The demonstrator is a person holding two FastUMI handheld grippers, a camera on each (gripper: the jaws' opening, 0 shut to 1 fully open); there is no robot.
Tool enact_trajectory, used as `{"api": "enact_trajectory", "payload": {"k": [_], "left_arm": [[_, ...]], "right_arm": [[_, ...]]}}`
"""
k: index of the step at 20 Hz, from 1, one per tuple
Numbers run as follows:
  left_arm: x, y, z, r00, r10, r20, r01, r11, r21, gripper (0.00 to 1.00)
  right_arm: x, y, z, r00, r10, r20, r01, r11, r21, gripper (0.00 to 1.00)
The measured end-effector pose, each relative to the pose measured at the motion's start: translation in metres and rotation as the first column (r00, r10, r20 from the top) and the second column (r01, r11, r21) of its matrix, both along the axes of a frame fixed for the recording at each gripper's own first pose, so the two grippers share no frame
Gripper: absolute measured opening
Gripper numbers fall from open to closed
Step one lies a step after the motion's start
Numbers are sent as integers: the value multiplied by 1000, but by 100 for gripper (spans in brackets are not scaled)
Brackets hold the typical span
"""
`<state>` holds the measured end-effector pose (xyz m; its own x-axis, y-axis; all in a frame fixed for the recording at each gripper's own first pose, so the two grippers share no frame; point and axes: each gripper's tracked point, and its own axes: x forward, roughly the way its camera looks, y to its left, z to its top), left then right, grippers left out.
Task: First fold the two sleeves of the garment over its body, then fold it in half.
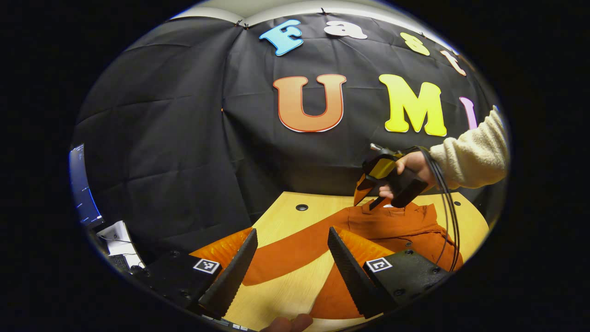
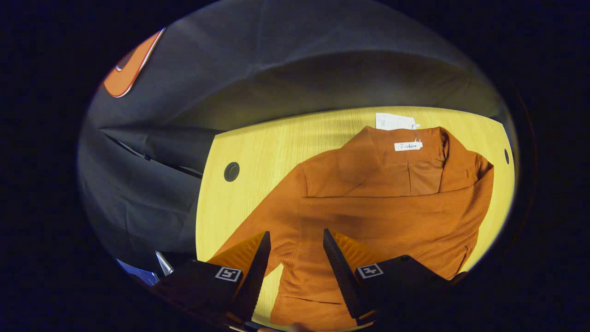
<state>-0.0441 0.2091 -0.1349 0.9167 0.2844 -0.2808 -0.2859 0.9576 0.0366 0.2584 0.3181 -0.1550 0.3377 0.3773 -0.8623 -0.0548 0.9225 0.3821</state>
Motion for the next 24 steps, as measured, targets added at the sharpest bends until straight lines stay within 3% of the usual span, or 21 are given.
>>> {"api": "enact_trajectory", "payload": {"k": [3,5,8,11,14,15,19,21,23,24], "left_arm": [[4,19,-5,998,54,-32,-54,999,6,99],[7,32,-18,993,95,-75,-94,996,7,99],[11,56,-43,973,173,-153,-180,983,-33,99],[13,83,-75,926,277,-256,-301,952,-57,99],[16,109,-113,862,334,-381,-391,917,-81,99],[20,107,-128,848,306,-434,-388,915,-113,99],[25,119,-176,780,295,-551,-446,881,-161,94],[27,122,-194,749,283,-599,-487,848,-209,94],[26,123,-214,708,246,-663,-539,794,-281,94],[20,126,-223,681,224,-697,-567,764,-308,94]], "right_arm": [[-12,-18,24,998,26,49,-26,1000,-13,99],[-23,-33,42,994,47,98,-45,999,-19,93],[-50,-59,71,987,61,151,-64,998,13,97],[-81,-81,97,980,25,200,-46,994,104,94],[-112,-125,107,964,2,267,-31,994,103,97],[-125,-136,107,963,-9,268,-21,994,109,93],[-174,-189,121,963,-75,259,39,989,142,97],[-195,-219,127,951,-107,291,74,990,121,93],[-217,-244,129,940,-149,305,122,987,108,92],[-227,-252,130,937,-170,304,141,983,118,97]]}}
